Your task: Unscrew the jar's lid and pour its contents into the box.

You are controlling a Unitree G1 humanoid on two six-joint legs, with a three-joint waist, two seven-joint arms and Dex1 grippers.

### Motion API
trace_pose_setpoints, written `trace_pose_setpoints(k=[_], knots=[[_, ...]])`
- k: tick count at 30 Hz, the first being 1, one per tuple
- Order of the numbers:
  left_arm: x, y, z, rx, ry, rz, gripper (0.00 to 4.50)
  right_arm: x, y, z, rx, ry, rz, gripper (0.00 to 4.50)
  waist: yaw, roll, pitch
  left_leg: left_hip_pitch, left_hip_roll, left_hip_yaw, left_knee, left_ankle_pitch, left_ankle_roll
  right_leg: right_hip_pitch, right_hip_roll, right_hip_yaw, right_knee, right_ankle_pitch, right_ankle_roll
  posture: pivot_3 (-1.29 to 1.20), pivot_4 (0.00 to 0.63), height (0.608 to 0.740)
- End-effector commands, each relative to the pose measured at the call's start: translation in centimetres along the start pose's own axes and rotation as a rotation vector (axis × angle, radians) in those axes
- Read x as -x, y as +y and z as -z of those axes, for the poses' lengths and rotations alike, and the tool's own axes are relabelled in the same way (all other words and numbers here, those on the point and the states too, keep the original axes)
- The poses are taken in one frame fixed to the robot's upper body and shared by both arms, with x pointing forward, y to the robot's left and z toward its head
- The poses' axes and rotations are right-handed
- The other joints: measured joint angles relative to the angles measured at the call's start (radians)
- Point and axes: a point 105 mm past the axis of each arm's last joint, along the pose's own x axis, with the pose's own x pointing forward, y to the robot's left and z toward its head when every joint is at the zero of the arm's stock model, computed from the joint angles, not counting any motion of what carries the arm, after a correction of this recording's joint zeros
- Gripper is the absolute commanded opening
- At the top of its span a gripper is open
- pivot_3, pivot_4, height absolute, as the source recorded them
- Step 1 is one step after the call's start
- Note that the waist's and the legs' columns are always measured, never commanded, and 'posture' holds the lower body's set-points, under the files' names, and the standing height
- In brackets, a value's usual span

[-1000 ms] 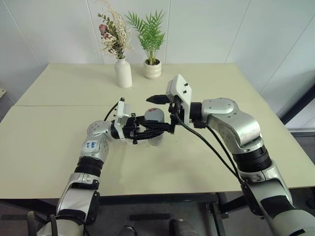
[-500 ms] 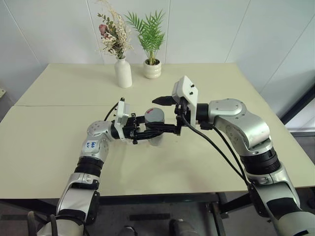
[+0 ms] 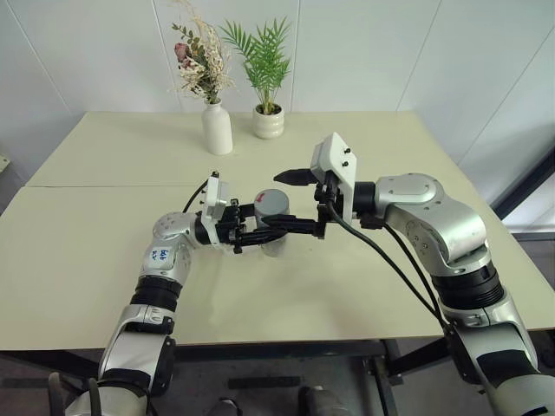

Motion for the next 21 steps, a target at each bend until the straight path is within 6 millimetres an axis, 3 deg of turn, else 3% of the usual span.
trace_pose_setpoints(k=[1,21], knots=[[0.4,-0.3,-1.0,-0.052,0.000,0.021,2.24,1.6,-1.3,-1.1,0.034,-0.022,0.075,4.48,0.000,0.000,0.000,0.000,0.000,0.000,0.000,0.000,0.000,0.000,0.000,0.000,0.000,0.000,0.000,0.00,0.150,0.740],[0.8,-0.3,-0.9,-0.055,0.012,0.009,2.24,3.4,-1.7,0.0,0.034,0.039,0.116,4.48,0.001,0.000,0.000,0.000,0.000,0.000,0.000,0.000,0.000,0.000,0.000,0.000,0.000,0.000,0.000,0.00,0.150,0.740]])
